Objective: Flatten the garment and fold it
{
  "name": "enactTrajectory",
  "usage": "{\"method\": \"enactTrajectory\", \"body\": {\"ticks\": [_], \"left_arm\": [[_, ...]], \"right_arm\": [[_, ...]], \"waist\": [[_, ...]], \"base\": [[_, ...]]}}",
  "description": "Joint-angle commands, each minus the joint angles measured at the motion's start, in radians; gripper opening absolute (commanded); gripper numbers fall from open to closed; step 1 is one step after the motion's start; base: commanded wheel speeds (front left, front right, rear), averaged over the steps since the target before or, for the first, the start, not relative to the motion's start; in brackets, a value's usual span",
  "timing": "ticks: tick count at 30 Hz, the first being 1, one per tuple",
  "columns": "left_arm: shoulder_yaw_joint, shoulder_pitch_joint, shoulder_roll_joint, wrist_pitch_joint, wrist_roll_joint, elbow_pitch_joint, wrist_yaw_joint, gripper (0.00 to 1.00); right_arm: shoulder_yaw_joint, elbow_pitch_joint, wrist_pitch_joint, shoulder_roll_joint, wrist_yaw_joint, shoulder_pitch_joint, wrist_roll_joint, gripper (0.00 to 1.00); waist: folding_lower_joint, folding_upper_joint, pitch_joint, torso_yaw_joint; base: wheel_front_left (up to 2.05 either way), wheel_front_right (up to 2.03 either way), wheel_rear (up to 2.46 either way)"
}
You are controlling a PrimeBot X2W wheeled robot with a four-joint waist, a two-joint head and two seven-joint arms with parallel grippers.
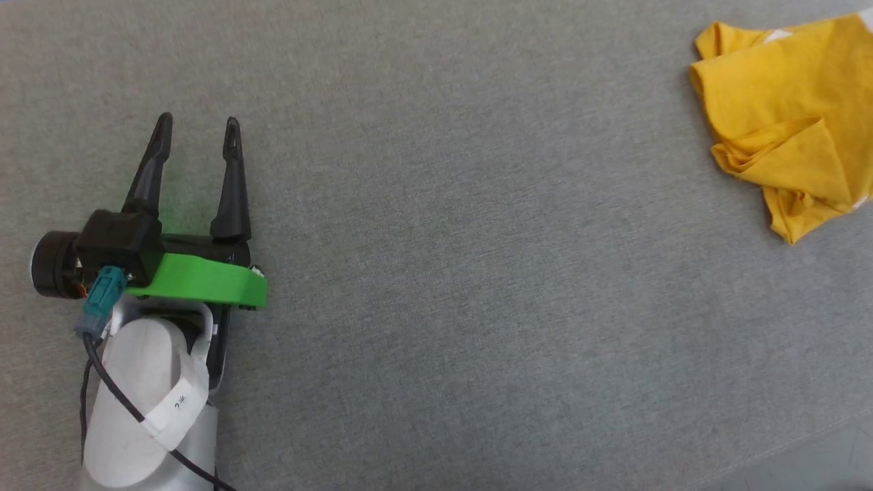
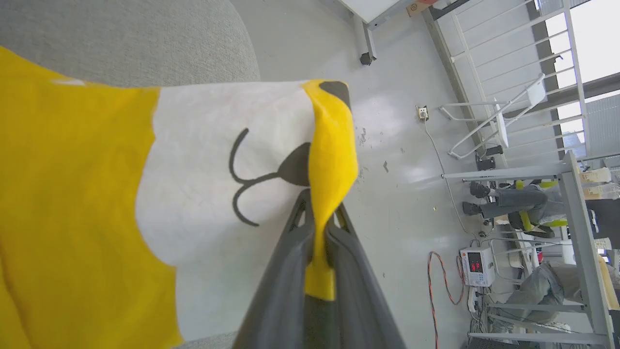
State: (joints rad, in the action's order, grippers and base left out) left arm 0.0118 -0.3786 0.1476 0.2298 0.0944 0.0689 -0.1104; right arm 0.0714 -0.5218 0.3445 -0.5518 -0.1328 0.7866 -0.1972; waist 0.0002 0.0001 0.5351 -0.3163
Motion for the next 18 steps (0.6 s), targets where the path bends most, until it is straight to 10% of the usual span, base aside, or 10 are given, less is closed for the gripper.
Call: {"method": "enactTrajectory", "body": {"ticks": [1, 3, 5, 18], "left_arm": [[-0.002, -0.02, 0.01, -0.002, -0.006, -0.005, -0.003, 1.0], [-0.005, -0.019, 0.01, -0.002, -0.004, -0.003, -0.002, 1.0], [-0.009, -0.017, 0.007, 0.0, -0.002, 0.005, -0.001, 1.0], [-0.013, 0.079, -0.057, 0.03, 0.06, 0.126, 0.02, 1.0]], "right_arm": [[0.022, -0.014, -0.013, 0.015, 0.002, 0.023, -0.019, 0.0], [0.062, -0.033, -0.026, 0.034, 0.002, 0.03, -0.041, 0.09], [0.088, -0.047, -0.042, 0.047, 0.002, 0.03, -0.066, 1.0], [0.191, -0.025, -0.252, 0.138, 0.002, -0.096, 0.004, 1.0]], "waist": [[-0.0002, -0.0001, 0.032, 0.014], [-0.0002, -0.0001, 0.03, 0.02], [-0.0002, -0.0001, 0.017, 0.028], [-0.0002, -0.0001, -0.263, 0.121]], "base": [[0.0, 0.0, 0.0], [0.0, 0.0, 0.0], [0.0, 0.0, 0.0], [0.0, 0.0, 0.0]]}}
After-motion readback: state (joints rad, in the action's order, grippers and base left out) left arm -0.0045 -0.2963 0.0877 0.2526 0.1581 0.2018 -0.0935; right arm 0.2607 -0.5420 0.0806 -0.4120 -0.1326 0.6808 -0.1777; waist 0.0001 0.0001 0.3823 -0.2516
